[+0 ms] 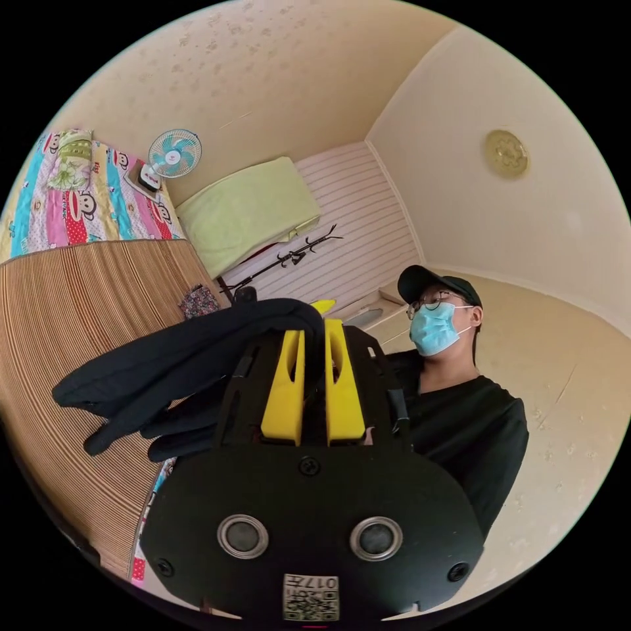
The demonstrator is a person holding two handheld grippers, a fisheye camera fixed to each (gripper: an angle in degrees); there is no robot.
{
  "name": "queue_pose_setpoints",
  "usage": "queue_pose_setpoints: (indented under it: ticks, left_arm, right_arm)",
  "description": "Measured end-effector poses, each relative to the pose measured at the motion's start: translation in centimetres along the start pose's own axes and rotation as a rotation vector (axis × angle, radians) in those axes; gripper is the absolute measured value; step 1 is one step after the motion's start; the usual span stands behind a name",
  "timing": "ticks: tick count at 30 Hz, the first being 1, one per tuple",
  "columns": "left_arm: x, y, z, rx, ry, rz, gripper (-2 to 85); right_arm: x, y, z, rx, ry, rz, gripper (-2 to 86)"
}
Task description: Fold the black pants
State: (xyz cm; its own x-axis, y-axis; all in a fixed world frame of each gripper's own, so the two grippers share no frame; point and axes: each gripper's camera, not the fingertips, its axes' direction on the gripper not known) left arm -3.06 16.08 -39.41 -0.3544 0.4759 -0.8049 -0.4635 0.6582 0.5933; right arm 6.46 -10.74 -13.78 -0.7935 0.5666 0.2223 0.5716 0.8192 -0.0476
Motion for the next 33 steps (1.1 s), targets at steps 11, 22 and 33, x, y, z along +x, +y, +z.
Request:
queue_pose_setpoints:
  ticks: [11,22,33]
  left_arm:
    - [-4.6,1.6,2.3,0.101,0.044,-0.036,5.1]
    - [-6.8,-0.4,6.8,0.089,-0.034,-0.019,5.1]
    - [-11.4,-0.9,11.7,0.116,0.011,-0.033,5.1]
  right_arm:
    - [9.4,5.3,-1.0,-0.028,0.401,0.208,20.5]
    - [17.2,1.8,2.8,-0.071,0.379,0.248,22.3]
    - [28.4,5.6,4.0,-0.115,0.399,0.293,23.2]
